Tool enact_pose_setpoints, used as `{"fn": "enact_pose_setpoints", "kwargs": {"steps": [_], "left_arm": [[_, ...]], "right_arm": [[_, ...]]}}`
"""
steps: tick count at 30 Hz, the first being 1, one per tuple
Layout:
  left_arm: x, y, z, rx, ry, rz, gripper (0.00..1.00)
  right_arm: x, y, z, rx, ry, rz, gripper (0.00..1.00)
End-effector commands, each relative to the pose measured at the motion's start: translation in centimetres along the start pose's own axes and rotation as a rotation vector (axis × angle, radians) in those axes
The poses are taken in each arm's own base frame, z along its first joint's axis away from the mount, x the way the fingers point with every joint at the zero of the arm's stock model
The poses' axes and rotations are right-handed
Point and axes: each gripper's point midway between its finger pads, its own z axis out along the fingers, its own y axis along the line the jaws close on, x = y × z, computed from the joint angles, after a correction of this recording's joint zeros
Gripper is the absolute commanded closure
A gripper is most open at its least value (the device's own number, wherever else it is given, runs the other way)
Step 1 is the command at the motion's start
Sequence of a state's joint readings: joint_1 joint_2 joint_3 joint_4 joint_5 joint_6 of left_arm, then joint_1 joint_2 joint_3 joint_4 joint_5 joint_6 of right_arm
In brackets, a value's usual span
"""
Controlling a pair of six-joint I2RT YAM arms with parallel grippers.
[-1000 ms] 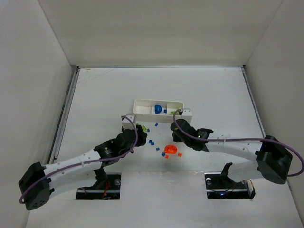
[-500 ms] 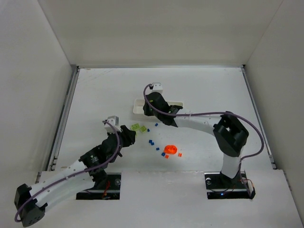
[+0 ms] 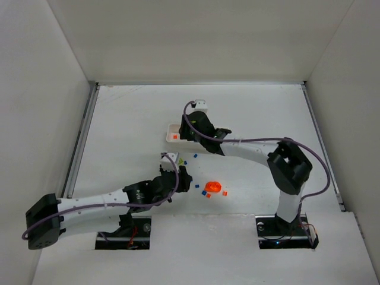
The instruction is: Sort the legos into containers by color
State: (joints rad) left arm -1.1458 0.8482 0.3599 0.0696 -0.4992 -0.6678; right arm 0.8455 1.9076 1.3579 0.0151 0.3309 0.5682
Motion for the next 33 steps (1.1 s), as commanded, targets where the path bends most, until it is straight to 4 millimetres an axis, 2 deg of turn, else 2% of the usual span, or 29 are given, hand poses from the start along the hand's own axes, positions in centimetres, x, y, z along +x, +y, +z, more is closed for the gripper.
{"fn": "enact_pose_setpoints", "kwargs": {"steps": [1,3,6,11,16,24,29,33], "left_arm": [[-2.3,-6.1,0.2,0.143,-0.051,0.012,0.54],[-1.3,-8.3,0.6,0.183,-0.017,0.044,0.54],[0.8,-10.7,1.8,0.205,0.042,0.111,0.53],[3.0,-11.4,3.9,0.166,0.096,0.194,0.54],[3.8,-12.3,5.4,0.155,0.105,0.234,0.55],[4.7,-12.4,7.4,0.110,0.127,0.264,0.66],[5.7,-11.6,8.0,0.070,0.161,0.302,0.70],[5.8,-11.2,8.5,0.032,0.151,0.323,0.73]], "right_arm": [[-5.0,-0.4,-4.3,-0.049,-0.143,0.062,0.48],[-4.6,-2.1,-6.0,-0.041,-0.162,0.079,0.48],[-2.9,-4.8,-8.5,-0.027,-0.158,0.092,0.48],[-0.1,-8.4,-11.5,0.006,-0.146,0.111,0.48],[1.7,-11.6,-13.3,0.035,-0.155,0.168,0.48],[3.2,-13.6,-14.5,0.046,-0.156,0.189,0.48],[3.0,-14.4,-14.7,0.047,-0.168,0.201,0.48],[2.9,-14.7,-14.9,0.041,-0.177,0.212,0.48]]}}
